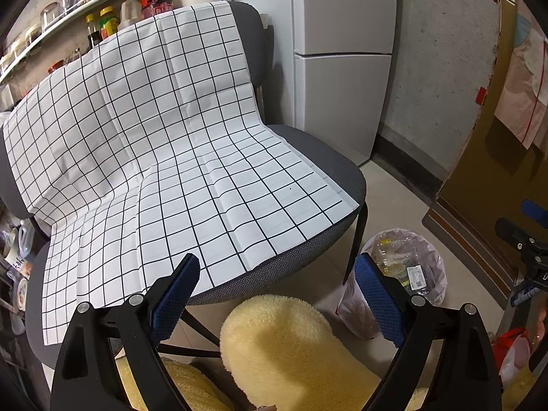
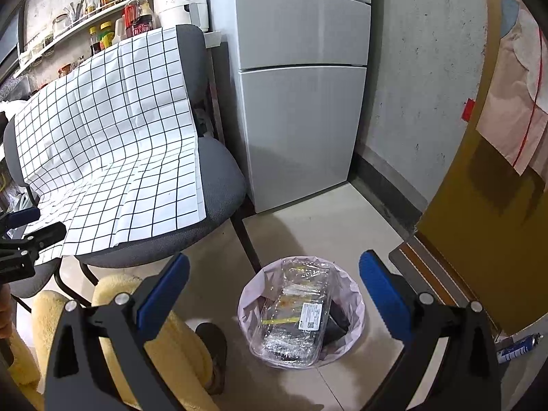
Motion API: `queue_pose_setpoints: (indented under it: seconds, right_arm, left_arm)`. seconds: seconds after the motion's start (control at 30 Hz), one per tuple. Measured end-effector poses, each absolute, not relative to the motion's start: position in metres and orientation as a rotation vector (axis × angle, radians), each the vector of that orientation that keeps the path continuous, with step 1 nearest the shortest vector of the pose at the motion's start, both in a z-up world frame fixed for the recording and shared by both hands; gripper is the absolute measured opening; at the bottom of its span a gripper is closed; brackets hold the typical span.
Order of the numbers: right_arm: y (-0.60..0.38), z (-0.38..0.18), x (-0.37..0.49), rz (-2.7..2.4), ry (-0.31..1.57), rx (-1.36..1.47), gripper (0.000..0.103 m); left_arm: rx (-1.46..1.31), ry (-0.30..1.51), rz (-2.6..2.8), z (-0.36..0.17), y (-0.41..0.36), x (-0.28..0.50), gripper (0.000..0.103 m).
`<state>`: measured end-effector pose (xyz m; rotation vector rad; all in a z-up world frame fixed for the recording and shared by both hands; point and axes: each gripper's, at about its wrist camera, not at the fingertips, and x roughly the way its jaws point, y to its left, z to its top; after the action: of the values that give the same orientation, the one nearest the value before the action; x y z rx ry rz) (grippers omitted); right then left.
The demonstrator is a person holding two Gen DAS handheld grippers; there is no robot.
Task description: Collect trash
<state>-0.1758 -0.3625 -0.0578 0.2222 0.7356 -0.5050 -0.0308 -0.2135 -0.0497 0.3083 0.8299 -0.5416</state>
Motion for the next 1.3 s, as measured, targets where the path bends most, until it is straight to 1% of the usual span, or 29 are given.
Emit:
queue_pose_setpoints:
  seconds: [1.3]
  right_arm:
    - [-0.3634,-0.0659,-0.1707,-0.496,0.754,0.228,0.097]
  left_arm:
    - [0.303,0.829,-0.533,-0.0470,-0.2104,-0.0300,0.091]
